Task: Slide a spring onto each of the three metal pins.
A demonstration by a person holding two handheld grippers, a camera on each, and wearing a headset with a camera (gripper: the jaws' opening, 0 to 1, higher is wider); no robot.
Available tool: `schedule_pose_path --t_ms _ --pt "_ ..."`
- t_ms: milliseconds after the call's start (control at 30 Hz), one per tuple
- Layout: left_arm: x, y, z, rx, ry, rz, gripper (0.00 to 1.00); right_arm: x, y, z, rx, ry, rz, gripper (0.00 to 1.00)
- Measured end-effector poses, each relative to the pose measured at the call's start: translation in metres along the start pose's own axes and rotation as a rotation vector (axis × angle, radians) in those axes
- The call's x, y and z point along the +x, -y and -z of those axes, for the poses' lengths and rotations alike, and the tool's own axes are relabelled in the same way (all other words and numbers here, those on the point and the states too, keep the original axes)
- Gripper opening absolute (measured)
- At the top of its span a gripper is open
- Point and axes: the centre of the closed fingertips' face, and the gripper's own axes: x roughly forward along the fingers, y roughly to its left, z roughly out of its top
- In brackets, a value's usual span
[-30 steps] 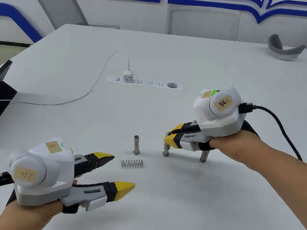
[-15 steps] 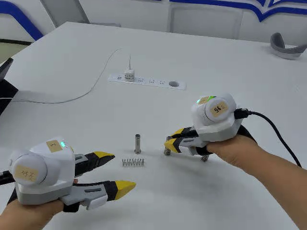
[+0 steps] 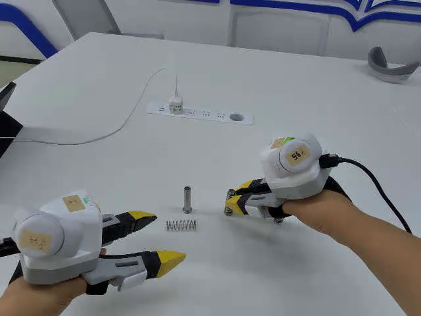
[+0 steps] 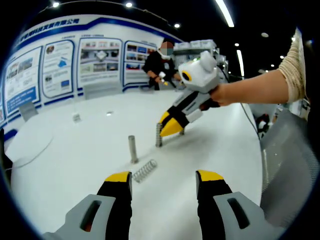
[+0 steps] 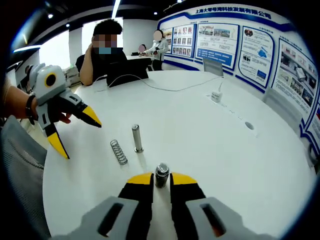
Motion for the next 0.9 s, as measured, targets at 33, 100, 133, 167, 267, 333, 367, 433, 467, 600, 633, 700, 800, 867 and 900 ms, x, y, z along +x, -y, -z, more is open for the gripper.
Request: schedule_pose_path --t_ms 33,100,133,167,267,333,367,433,467,600,633,700,800,867,900 --pt "0.000 0.000 0.000 0.000 0.000 0.000 0.52 -0.001 0.000 0.001 -0.003 -0.003 0.001 0.14" --pt "0.000 0.000 0.000 0.003 -0.001 -0.001 0.52 -0.002 0.000 0.003 -0.005 -0.005 0.004 0.14" --pt "0.000 0.000 0.000 0.002 -0.001 -0.001 0.52 -0.003 0.000 0.004 -0.002 -0.005 0.004 0.14" --pt "-0.001 0.000 0.000 0.002 -0.002 -0.001 0.52 -0.004 -0.001 0.005 0.000 -0.006 0.004 0.14" --pt "-0.001 0.000 0.000 0.003 -0.002 -0.002 0.52 -0.007 -0.003 0.008 -0.001 -0.009 0.007 0.15" --pt "-0.001 0.000 0.000 0.004 -0.002 -0.002 0.52 -0.010 -0.005 0.010 0.001 -0.009 0.007 0.15" --pt "-0.002 0.000 0.000 0.004 -0.002 -0.002 0.52 -0.010 -0.006 0.011 0.001 -0.009 0.007 0.15" --pt "-0.002 0.000 -0.001 0.006 -0.002 -0.002 0.52 -0.012 -0.009 0.013 0.002 -0.010 0.006 0.15" --pt "-0.002 0.000 -0.001 0.007 -0.001 -0.002 0.52 -0.012 -0.010 0.014 0.003 -0.010 0.005 0.15" --pt "-0.003 0.001 -0.002 0.012 0.000 -0.004 0.52 -0.013 -0.021 0.015 -0.003 -0.011 -0.010 0.15" --pt "-0.004 0.001 -0.002 0.012 0.000 -0.003 0.52 -0.013 -0.023 0.014 -0.007 -0.010 -0.012 0.15" --pt "-0.004 0.001 -0.003 0.014 0.001 -0.004 0.52 -0.012 -0.028 0.012 -0.014 -0.008 -0.022 0.15" --pt "-0.004 0.001 -0.003 0.015 0.001 -0.005 0.52 -0.010 -0.032 0.010 -0.019 -0.002 -0.030 0.15" --pt "-0.005 0.002 -0.004 0.017 0.002 -0.006 0.52 -0.009 -0.034 0.008 -0.021 0.001 -0.036 0.15" --pt "-0.006 0.001 -0.004 0.017 0.002 -0.008 0.52 -0.009 -0.035 0.007 -0.023 0.002 -0.039 0.15"
